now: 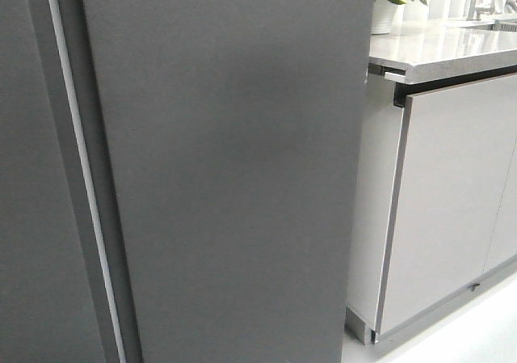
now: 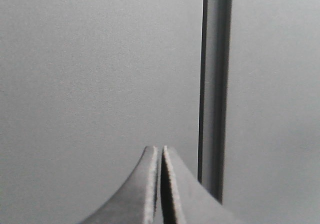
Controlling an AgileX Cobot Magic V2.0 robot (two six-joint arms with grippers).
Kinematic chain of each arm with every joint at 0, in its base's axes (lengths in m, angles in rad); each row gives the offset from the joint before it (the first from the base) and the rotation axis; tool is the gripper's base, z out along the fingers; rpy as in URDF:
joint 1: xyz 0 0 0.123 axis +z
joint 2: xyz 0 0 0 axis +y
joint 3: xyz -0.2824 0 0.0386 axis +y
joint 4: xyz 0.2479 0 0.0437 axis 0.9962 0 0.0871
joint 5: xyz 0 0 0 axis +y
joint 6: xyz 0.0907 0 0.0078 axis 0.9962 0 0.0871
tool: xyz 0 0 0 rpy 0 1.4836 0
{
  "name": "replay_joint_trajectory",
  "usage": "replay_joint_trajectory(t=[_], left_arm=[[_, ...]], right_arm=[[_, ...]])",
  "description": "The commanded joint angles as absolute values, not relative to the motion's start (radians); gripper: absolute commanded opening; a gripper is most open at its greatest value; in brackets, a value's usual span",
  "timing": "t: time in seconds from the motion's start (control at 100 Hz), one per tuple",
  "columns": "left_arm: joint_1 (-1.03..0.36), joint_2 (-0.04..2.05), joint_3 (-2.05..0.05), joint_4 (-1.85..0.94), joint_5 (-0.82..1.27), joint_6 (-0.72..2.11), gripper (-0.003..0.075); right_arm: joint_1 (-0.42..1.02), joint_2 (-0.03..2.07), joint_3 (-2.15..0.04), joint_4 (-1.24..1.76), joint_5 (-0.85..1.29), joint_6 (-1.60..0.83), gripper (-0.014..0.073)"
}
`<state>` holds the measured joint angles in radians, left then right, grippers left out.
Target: Close fridge door
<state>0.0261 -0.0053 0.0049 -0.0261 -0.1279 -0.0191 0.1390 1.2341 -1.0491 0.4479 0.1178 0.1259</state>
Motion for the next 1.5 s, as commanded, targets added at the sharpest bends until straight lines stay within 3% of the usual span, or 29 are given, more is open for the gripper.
replay_joint_trajectory(t=[0.0,0.5,0.93,1.21,1.49], left_arm=[[0.020,-0.016,0.040,-0.030,-0.200,-0.023,-0.0020],[0.020,-0.016,0.040,-0.030,-0.200,-0.023,-0.0020],[0.020,-0.016,0.040,-0.030,-0.200,-0.023,-0.0020],[0.020,-0.016,0.040,-0.030,-0.200,-0.023,-0.0020],[0.020,-0.016,0.040,-0.030,-0.200,-0.023,-0.0020]], right_arm=[[0.110,1.108,-0.985,0.372,0.035,0.121,-0.0046],[-0.007,0.540,-0.448,0.196,-0.032,0.121,-0.0046],[-0.009,0.102,-0.026,0.016,-0.131,0.121,-0.0046],[-0.009,-0.030,0.037,0.012,-0.097,0.119,-0.0046],[-0.009,-0.032,0.037,0.007,-0.084,0.117,-0.0046]])
